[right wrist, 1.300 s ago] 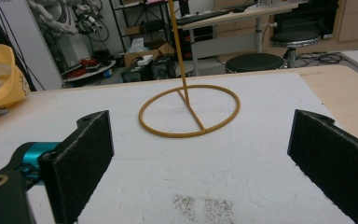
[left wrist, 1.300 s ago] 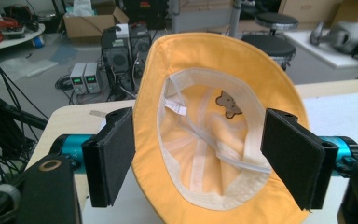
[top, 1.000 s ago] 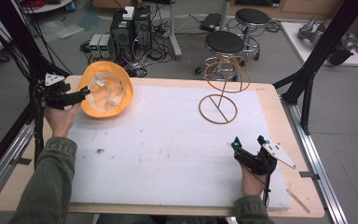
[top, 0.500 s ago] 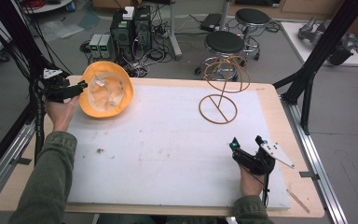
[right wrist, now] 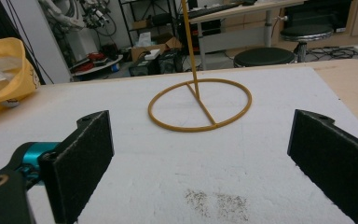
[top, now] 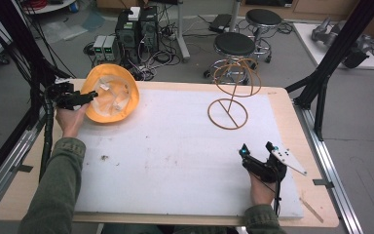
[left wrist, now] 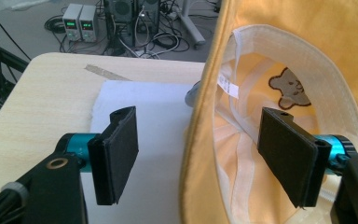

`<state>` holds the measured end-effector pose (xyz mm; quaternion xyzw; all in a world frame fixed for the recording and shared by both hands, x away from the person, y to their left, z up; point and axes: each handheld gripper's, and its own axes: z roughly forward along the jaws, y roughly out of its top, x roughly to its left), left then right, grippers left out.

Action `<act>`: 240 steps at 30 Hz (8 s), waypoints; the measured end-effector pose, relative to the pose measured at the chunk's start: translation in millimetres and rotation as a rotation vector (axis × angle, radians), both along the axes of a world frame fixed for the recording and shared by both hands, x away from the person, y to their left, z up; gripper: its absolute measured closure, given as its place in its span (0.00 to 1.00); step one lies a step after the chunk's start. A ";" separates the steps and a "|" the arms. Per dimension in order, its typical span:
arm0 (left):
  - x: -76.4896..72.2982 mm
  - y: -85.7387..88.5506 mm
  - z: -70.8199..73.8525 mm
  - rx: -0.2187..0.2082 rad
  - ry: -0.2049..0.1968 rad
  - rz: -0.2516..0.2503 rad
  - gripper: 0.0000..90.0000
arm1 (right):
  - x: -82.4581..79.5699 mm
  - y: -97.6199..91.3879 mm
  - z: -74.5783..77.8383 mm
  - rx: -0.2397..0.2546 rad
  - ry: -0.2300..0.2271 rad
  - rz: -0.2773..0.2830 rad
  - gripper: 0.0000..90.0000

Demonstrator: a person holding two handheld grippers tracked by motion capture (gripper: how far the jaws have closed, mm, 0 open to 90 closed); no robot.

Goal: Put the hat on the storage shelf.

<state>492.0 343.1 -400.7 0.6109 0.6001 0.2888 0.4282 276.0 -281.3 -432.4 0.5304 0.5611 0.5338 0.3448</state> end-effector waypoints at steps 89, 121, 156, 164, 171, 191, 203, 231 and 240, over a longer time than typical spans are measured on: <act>-82.8 -42.0 125.0 -0.110 -0.682 -0.144 0.95 | 0.8 -2.3 0.5 0.069 -0.012 -0.007 0.06; -35.4 -148.0 169.2 -0.125 -0.708 -0.229 0.95 | -0.7 -2.4 1.7 0.070 -0.031 0.011 0.06; 12.3 -322.8 180.6 -0.058 -0.757 -0.302 0.95 | -2.8 -4.3 3.5 0.093 -0.053 0.004 0.06; 6.2 -344.9 175.7 -0.010 -0.758 -0.284 0.95 | -2.7 -4.2 3.5 0.104 -0.053 0.006 0.06; -6.3 -349.5 177.1 0.002 -0.784 -0.311 0.95 | -2.7 -4.2 3.5 0.099 -0.054 0.006 0.06; -51.6 -429.9 135.4 0.179 -0.815 -0.655 0.94 | -2.1 -4.3 3.4 0.104 -0.056 0.007 0.06; -50.9 -446.0 102.7 0.239 -0.727 -0.766 0.94 | -1.7 -4.7 3.3 0.108 -0.058 0.007 0.06; -46.4 -447.0 71.0 0.277 -0.580 -0.889 0.73 | -1.7 -4.8 3.3 0.112 -0.052 0.006 0.06; -48.7 -445.6 68.4 0.253 -0.571 -0.924 0.34 | -2.1 -3.6 3.3 0.113 -0.044 0.010 0.06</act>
